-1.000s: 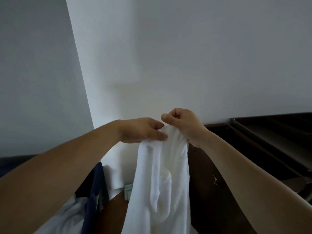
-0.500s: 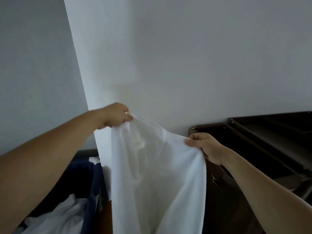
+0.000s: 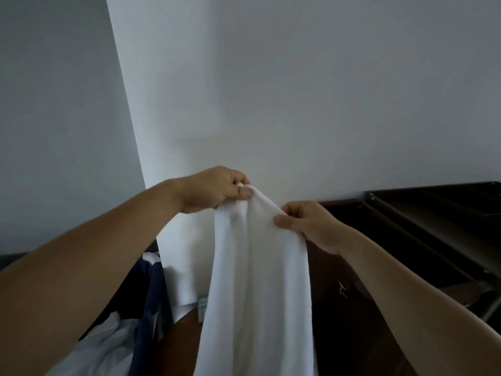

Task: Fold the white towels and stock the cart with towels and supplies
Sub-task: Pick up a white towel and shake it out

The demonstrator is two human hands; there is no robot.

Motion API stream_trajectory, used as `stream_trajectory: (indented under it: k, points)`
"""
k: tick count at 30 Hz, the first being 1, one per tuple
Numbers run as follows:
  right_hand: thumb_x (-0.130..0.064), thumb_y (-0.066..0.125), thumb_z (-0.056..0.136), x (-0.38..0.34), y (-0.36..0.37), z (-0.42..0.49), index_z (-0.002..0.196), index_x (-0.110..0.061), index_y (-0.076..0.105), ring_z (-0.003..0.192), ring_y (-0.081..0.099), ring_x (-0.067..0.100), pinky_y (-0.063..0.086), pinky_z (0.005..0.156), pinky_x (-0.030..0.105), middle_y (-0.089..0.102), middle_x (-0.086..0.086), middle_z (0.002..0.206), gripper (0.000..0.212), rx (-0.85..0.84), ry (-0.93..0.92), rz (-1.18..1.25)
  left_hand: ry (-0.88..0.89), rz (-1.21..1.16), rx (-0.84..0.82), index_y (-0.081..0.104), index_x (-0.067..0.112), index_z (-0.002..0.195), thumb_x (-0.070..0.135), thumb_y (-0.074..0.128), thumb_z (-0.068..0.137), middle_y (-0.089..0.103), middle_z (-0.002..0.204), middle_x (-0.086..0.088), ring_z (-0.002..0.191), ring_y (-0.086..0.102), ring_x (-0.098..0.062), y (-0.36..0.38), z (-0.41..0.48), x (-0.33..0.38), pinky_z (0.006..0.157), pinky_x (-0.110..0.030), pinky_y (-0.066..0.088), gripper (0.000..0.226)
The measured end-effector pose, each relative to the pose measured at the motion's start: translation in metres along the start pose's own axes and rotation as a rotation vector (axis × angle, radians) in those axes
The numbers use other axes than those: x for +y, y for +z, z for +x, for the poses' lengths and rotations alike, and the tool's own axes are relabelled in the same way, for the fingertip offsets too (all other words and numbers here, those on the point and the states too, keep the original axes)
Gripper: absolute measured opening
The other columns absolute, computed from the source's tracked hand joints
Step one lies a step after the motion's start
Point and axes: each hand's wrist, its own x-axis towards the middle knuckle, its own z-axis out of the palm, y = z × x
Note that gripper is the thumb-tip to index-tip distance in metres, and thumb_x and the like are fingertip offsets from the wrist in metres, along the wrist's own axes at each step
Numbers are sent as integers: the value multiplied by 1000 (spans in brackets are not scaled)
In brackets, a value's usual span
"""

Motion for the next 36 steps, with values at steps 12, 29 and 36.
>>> stream_trajectory:
  k: [12, 29, 36]
  points:
    - [-25, 77, 68, -6, -22, -11, 66, -18, 71, 67, 64, 19, 52, 63, 30, 67, 6, 72, 9, -17, 38, 112, -134, 110, -274, 45, 37, 139, 17, 65, 95, 74, 105, -3, 94, 73, -21, 8, 0, -2, 80, -37, 60, 53]
    - [-29, 77, 78, 23, -42, -24, 74, -13, 66, 66, 63, 12, 48, 60, 21, 67, -2, 70, 20, 3, 131, 120, -111, 75, 11, 68, 8, 107, 22, 62, 97, 71, 108, -18, 95, 72, -30, -41, 3, -20, 92, -47, 57, 19]
    - [-9, 57, 95, 15, -42, -19, 78, -8, 66, 65, 64, 12, 49, 59, 19, 68, -2, 69, 19, 16, 141, 318, -209, 113, -137, 65, 12, 114, 17, 63, 96, 73, 101, -14, 85, 74, -25, -11, -1, -38, 74, -36, 60, 19]
